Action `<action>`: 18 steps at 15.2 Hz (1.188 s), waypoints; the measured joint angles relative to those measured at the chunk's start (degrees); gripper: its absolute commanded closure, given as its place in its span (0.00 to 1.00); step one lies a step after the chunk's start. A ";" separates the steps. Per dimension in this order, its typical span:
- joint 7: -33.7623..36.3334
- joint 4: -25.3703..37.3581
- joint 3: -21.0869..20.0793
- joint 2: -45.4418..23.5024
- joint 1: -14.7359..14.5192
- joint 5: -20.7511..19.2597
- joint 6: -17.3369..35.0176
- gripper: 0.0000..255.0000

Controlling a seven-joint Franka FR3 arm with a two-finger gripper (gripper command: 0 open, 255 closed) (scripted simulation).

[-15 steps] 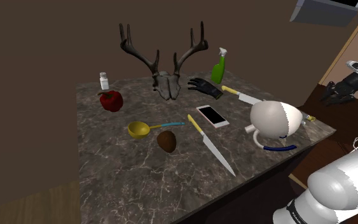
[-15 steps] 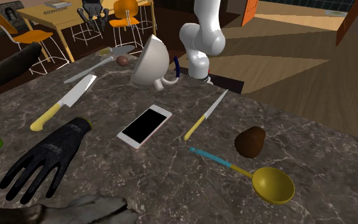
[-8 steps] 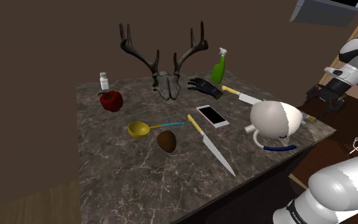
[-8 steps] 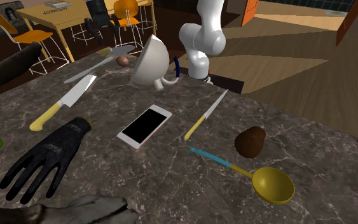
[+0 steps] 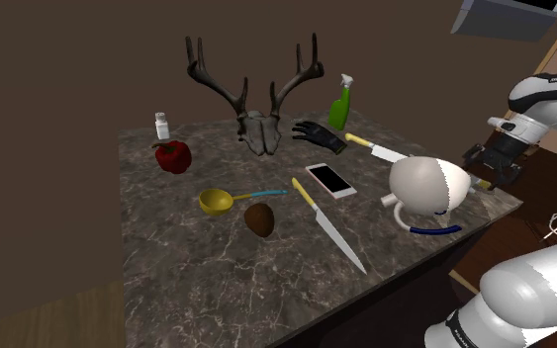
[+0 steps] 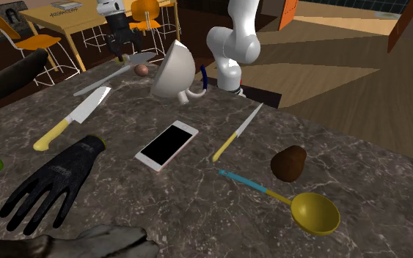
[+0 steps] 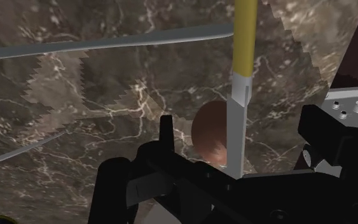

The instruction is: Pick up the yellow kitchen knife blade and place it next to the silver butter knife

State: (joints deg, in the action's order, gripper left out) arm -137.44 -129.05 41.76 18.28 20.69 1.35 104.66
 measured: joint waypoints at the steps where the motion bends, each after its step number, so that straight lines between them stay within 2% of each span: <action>1: -0.03 -0.67 0.00 0.07 0.04 -0.05 0.62 0.00; 7: 0.07 -1.30 -0.08 0.16 0.03 -0.07 1.21 0.00; 8: 0.07 -1.30 -0.08 0.15 0.03 -0.07 1.21 1.00; 18: 0.07 -1.30 -0.08 0.15 0.03 -0.06 1.22 1.00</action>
State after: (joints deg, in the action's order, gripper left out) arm -137.37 -130.35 41.68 18.44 20.72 1.29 105.88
